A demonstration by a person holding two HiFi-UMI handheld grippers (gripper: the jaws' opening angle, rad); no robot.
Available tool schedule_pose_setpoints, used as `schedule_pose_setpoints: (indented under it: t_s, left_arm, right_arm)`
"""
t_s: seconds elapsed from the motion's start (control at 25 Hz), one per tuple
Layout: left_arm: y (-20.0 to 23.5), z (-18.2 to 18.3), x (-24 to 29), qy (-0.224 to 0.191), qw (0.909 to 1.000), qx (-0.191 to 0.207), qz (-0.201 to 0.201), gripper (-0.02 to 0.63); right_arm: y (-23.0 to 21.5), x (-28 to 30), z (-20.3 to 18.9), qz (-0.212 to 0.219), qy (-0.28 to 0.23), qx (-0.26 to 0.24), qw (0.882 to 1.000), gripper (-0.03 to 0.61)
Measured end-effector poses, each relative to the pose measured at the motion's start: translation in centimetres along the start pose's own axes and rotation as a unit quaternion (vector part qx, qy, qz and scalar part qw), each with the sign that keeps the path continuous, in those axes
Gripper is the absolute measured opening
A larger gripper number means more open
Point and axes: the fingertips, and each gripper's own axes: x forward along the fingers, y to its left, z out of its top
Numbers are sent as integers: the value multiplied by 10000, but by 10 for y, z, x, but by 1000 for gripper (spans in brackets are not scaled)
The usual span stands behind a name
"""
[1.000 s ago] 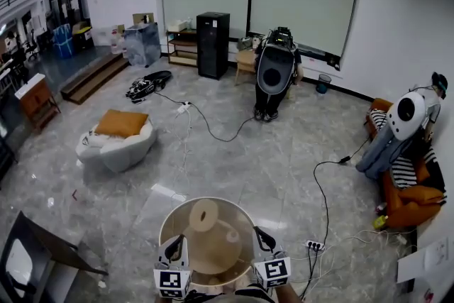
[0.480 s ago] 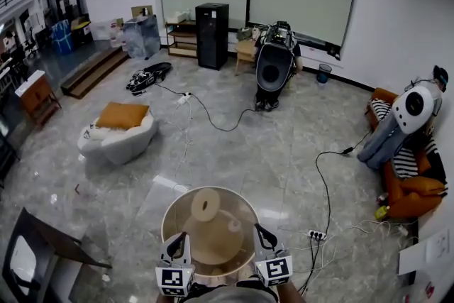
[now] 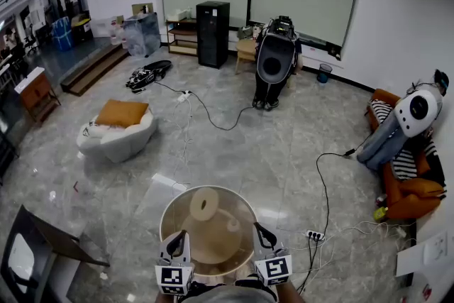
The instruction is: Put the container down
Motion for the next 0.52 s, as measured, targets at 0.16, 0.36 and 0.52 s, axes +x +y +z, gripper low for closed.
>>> schedule_pose_setpoints:
  t_s: [0.16,0.36,0.52]
  left_arm:
    - [-2,-2,5,10,10000,-30,-2,20]
    - [1,-4,6,29,10000,-64,6,20]
    - [1,-5,7,31,10000,-6,-28,20]
  right_arm:
    - [-4,3,-2,16,-11,-26,10000,0]
    - [-2,4,-2,35,-21,-36,10000,0]
    - [-2,6,-1,34,-38,-42,10000,1]
